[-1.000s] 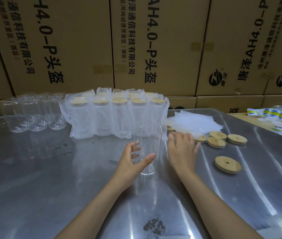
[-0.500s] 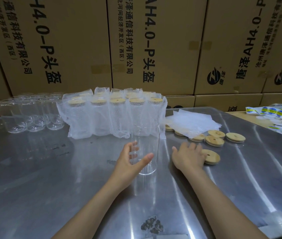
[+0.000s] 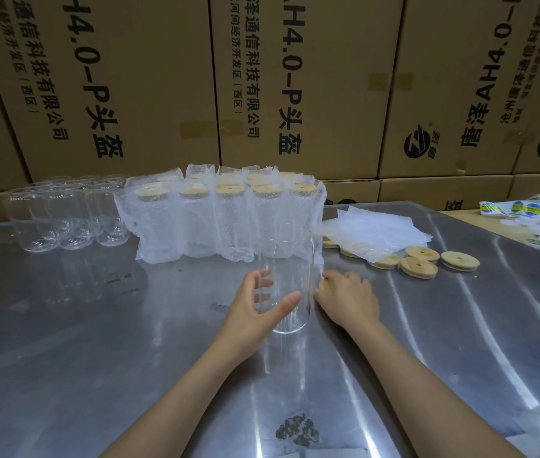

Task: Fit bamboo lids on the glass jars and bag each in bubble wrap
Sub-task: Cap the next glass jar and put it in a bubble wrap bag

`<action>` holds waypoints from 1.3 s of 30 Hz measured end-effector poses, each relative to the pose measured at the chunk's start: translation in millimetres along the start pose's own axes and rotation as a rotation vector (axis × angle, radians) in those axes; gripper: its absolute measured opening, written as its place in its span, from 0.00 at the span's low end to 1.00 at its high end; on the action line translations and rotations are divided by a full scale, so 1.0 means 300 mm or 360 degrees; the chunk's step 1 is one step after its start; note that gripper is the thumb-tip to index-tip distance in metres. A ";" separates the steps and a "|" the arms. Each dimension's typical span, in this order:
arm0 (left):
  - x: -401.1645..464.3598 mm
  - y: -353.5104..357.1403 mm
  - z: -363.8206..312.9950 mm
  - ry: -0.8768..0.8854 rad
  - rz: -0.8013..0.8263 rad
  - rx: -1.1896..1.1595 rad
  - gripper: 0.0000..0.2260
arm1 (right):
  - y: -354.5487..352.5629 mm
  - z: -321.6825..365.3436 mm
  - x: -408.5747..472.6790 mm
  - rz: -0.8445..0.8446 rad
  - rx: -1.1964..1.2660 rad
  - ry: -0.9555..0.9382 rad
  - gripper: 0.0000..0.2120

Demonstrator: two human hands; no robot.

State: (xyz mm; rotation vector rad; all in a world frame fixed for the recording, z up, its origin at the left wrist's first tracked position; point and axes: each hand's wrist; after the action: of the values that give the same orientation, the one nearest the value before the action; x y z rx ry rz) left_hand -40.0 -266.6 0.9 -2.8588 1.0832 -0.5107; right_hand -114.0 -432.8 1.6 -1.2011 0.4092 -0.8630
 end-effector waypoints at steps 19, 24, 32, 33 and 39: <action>0.001 0.001 -0.011 -0.0034 -0.0031 -0.0056 0.35 | -0.153 0.248 -0.104 -0.0999 0.1626 -0.0918 0.16; 0.004 0.007 -0.013 -0.0039 -0.0032 -0.0071 0.36 | -0.137 0.238 -0.098 -0.0859 0.1398 -0.1089 0.09; -0.004 0.006 -0.018 -0.0038 -0.0027 -0.0085 0.36 | -0.160 0.226 -0.093 -0.1013 0.0977 -0.1166 0.09; -0.005 0.006 -0.018 -0.0037 -0.0029 -0.0086 0.35 | -0.163 0.224 -0.092 -0.1026 0.0939 -0.1162 0.09; -0.002 0.006 -0.016 -0.0039 -0.0012 -0.0072 0.37 | -0.151 0.212 -0.094 -0.1032 0.0905 -0.1188 0.10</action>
State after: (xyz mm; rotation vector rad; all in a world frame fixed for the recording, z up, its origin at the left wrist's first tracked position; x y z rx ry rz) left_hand -43.2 -267.1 4.9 -2.9010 1.0943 -0.4558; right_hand -103.9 -375.5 60.8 -1.0220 -0.8255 -0.9081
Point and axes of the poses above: each hand's wrist, its own x-axis towards the middle knuckle, its own y-axis out of the palm, z = x × y, and after that the axes turned 4 degrees about -x, right-handed
